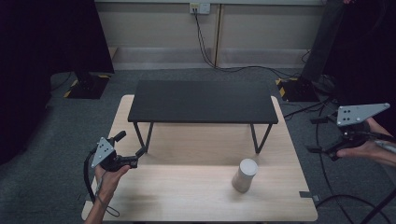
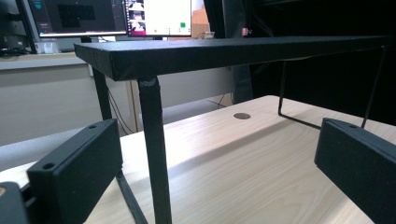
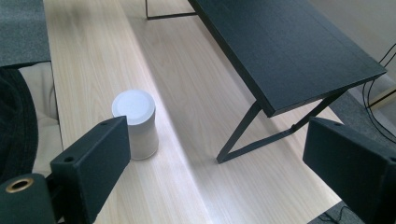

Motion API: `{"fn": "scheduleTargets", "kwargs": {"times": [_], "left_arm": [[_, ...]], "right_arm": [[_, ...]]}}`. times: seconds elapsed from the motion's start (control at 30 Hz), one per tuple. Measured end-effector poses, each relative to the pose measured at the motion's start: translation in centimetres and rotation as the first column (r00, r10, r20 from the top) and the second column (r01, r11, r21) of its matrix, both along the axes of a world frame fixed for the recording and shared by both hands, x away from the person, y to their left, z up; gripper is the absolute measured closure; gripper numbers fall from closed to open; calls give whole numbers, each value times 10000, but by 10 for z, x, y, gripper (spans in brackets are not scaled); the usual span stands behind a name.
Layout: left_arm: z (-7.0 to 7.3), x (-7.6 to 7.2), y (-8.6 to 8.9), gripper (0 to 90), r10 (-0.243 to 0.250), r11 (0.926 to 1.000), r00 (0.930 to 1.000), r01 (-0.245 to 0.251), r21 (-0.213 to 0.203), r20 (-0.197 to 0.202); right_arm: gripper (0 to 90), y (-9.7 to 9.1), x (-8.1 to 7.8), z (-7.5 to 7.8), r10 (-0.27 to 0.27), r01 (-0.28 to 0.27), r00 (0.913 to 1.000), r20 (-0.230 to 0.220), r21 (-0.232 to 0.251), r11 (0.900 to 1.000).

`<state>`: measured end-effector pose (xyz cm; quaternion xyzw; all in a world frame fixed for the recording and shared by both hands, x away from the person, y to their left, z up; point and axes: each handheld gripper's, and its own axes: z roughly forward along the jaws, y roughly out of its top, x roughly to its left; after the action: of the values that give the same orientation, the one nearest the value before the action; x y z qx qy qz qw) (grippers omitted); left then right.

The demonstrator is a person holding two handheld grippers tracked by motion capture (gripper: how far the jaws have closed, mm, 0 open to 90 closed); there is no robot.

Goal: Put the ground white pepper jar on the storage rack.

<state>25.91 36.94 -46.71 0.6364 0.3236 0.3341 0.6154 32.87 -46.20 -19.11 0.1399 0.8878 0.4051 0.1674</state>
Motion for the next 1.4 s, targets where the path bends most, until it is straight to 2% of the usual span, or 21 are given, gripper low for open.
{"fn": "scheduleTargets", "kwargs": {"times": [0.33,0.7,0.9,1.13,1.4], "left_arm": [[0,-2,2,0,2,10000,10000,-2,4,24],[0,-3,2,0,-20,10000,10000,20,18,10],[-1,-3,2,0,-28,10000,10000,28,-37,-4],[-1,-2,3,0,-38,10000,10000,38,-17,-26],[-1,-2,3,0,-40,10000,10000,40,-36,-28]], "right_arm": [[75,7,9,-9,198,-200,9994,-280,-59,9998],[75,20,25,-29,600,-610,9957,-708,-119,9981],[75,31,35,-45,926,-947,9907,-993,-173,9954],[76,49,45,-66,1349,-1409,9810,-1396,-344,9894],[79,68,55,-80,1815,-1921,9697,-1636,-514,9800]]}}
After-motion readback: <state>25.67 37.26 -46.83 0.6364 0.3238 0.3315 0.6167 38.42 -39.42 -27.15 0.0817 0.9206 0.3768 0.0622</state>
